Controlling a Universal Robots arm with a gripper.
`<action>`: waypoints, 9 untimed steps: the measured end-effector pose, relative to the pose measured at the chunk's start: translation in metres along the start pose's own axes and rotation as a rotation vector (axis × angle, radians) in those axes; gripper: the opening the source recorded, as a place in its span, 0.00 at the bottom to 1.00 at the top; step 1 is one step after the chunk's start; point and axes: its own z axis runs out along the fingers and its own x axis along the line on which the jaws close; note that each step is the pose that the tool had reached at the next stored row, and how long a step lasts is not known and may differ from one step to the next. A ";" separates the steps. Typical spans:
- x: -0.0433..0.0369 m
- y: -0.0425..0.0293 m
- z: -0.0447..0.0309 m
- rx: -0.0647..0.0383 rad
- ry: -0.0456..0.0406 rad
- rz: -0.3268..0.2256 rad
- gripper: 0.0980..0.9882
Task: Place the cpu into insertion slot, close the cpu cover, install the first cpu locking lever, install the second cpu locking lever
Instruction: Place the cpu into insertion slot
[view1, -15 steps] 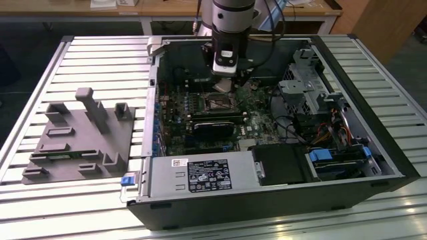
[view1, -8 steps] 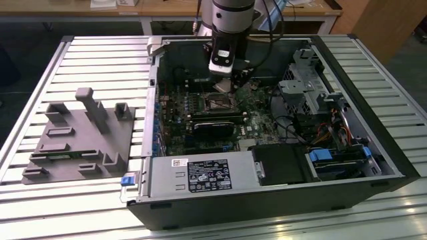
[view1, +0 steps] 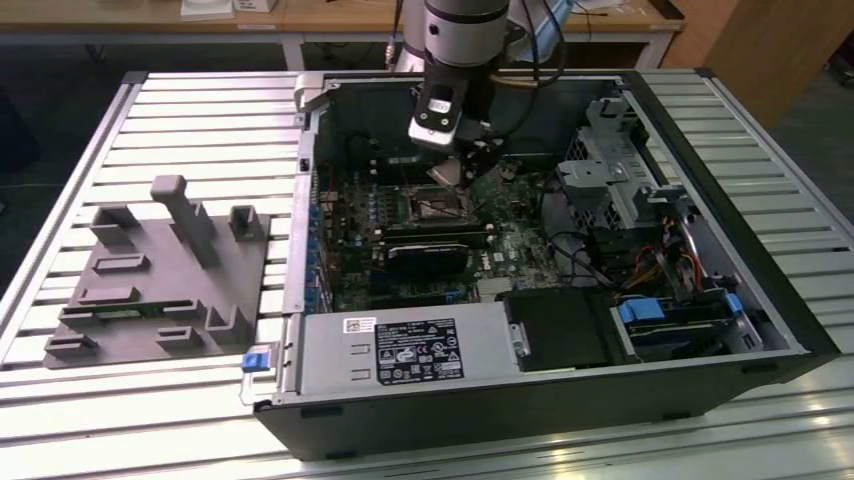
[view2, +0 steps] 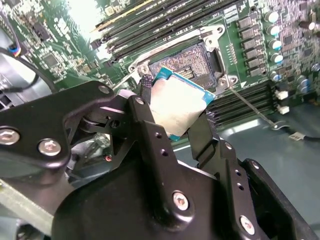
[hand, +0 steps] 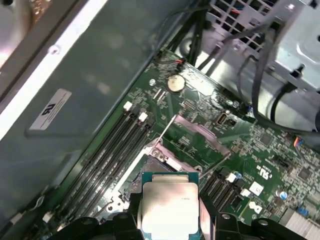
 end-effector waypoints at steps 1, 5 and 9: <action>0.0000 0.0000 0.0001 0.000 -0.0010 0.013 0.49; 0.0000 0.0000 0.0004 -0.001 -0.0050 0.065 0.49; 0.0000 -0.0001 0.0006 -0.002 -0.0092 0.117 0.49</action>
